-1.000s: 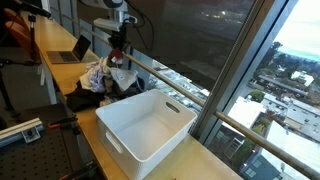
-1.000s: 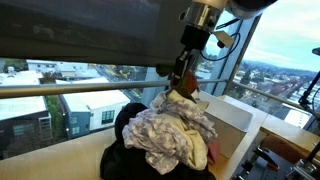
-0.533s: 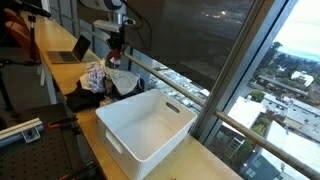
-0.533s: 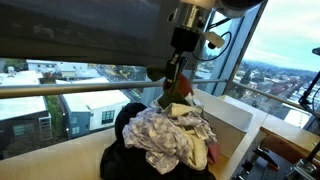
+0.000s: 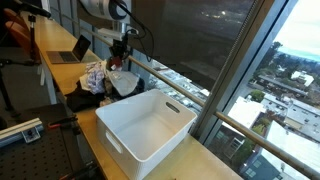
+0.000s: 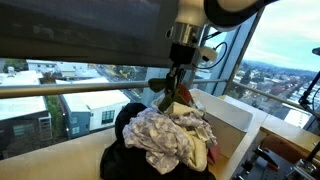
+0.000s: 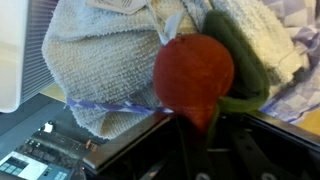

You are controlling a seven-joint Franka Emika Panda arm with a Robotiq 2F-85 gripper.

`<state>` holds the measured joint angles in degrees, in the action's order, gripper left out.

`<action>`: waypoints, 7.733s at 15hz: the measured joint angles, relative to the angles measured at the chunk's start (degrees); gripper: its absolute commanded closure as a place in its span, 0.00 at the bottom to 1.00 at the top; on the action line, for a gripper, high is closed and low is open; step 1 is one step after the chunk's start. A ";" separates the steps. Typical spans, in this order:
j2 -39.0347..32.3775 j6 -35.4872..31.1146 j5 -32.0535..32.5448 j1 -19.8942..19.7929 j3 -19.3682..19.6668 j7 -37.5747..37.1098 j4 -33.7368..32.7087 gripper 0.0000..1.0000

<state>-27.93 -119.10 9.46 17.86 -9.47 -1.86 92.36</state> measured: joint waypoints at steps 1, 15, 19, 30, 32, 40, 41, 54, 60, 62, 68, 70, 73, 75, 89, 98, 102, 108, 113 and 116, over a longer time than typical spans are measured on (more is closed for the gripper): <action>-0.47 0.34 -0.01 -0.18 0.01 0.00 0.03 0.97; -2.19 1.16 -0.04 -1.77 0.04 0.05 1.79 0.64; -1.96 1.16 -0.04 -2.55 0.05 0.11 1.88 0.35; 1.76 1.16 -0.25 -4.32 0.05 0.36 1.88 0.00; 2.53 1.16 -0.34 -4.41 0.05 0.43 1.92 0.00; 3.49 1.11 -0.98 -4.51 0.06 0.64 2.78 0.00; 3.48 1.11 -0.98 -4.51 0.06 0.64 2.78 0.00; 3.47 1.11 -0.98 -4.50 0.06 0.64 2.78 0.00; 3.42 1.11 -0.98 -4.42 0.05 0.64 2.84 0.00; 3.37 0.98 -0.98 -3.76 -0.07 0.47 3.60 0.00; 2.81 -1.69 -0.91 0.54 -0.62 -2.44 6.79 0.00; 2.06 -3.23 -0.90 1.53 -0.66 -3.33 7.62 0.00; 0.58 -6.02 -0.90 1.68 -0.53 -3.89 9.37 0.00; -0.33 -8.07 -0.90 1.38 -0.13 -4.01 10.82 0.00; -0.11 -13.84 -0.93 0.73 -0.31 -4.17 12.75 0.96; 13.13 -13.82 -0.78 -3.60 2.41 -4.53 18.17 0.94; 21.86 -13.61 -0.77 -7.37 3.99 -4.75 21.90 0.94; 35.32 -9.97 0.47 -12.71 5.43 -4.82 23.15 0.94; 42.94 -4.45 2.65 -15.93 5.48 -4.83 20.09 0.94; 44.18 -3.37 3.55 -17.16 5.48 -4.83 18.86 0.94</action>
<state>16.25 -122.47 13.01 0.70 -4.00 -6.69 111.22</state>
